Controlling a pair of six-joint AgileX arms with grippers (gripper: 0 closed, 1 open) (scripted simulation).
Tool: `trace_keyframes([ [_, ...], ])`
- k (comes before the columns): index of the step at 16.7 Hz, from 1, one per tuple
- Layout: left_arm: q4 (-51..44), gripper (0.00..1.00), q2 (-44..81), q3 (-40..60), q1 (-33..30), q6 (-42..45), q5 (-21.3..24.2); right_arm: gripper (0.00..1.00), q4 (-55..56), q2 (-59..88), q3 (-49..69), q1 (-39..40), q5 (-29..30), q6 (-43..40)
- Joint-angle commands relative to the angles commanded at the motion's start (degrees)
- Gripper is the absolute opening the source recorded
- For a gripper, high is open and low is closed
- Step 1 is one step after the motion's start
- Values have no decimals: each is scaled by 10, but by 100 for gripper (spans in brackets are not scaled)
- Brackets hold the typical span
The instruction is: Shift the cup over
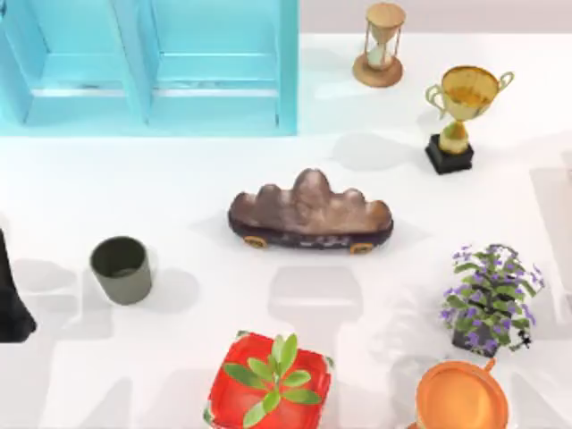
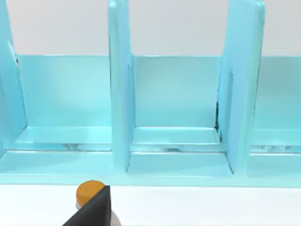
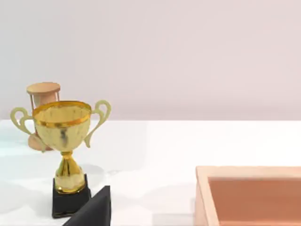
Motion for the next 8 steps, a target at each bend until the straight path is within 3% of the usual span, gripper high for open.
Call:
trace_keyframes([
  [4, -16, 100, 17, 18, -4, -5, -1, 100, 0, 0, 0, 0, 0, 0],
  [8, -102, 100, 125, 124, -30, -30, -2, 100, 0, 0, 0, 0, 0, 0],
])
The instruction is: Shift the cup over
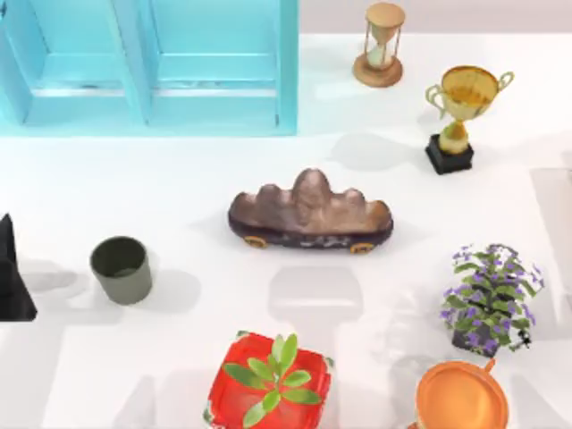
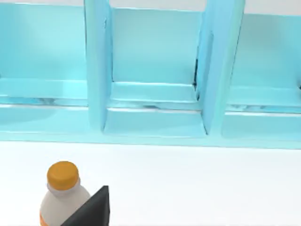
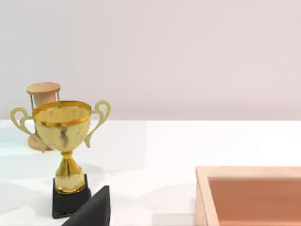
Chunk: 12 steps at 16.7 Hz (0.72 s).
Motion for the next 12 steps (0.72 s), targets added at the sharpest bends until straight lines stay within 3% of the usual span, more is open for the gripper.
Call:
trace_keyframes([
  [12, -448, 100, 677, 524, -134, -127, 6, 100, 0, 0, 0, 0, 0, 0],
])
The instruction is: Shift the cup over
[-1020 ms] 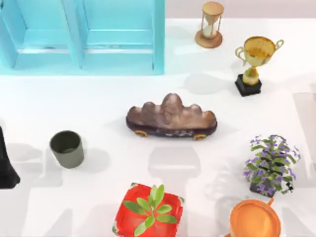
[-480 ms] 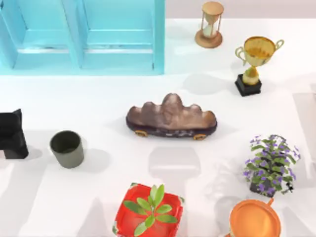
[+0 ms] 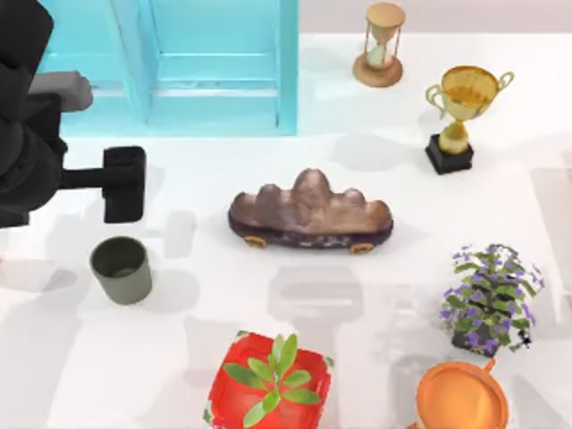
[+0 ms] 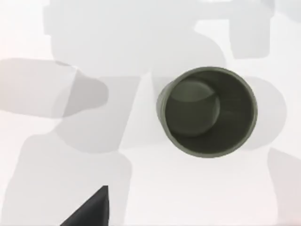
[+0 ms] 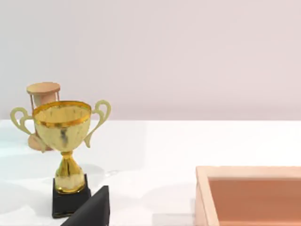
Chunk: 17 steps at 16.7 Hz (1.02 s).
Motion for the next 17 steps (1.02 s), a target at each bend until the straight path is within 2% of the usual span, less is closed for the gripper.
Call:
trace_keyframes([
  [4, -110, 100, 157, 140, -35, -31, -1, 100, 0, 0, 0, 0, 0, 0],
  [8, -168, 100, 246, 224, -54, -48, -4, 100, 0, 0, 0, 0, 0, 0],
  [17, -154, 100, 260, 217, -54, -49, -4, 100, 0, 0, 0, 0, 0, 0],
])
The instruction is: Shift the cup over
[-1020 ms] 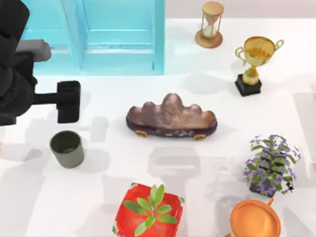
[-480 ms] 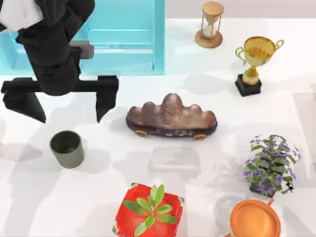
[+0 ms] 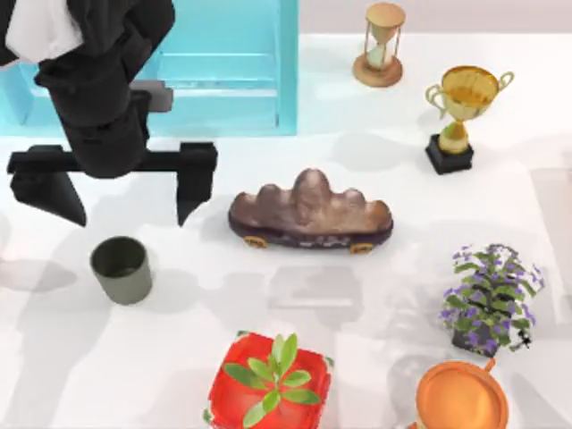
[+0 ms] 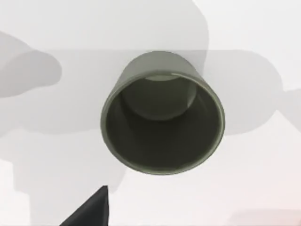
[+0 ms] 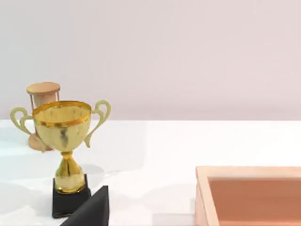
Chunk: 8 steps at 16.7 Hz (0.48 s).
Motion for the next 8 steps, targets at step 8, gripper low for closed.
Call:
trace_keyframes([
  [8, 163, 100, 42, -121, 0, 1, 0, 100, 0, 0, 0, 0, 0, 0],
])
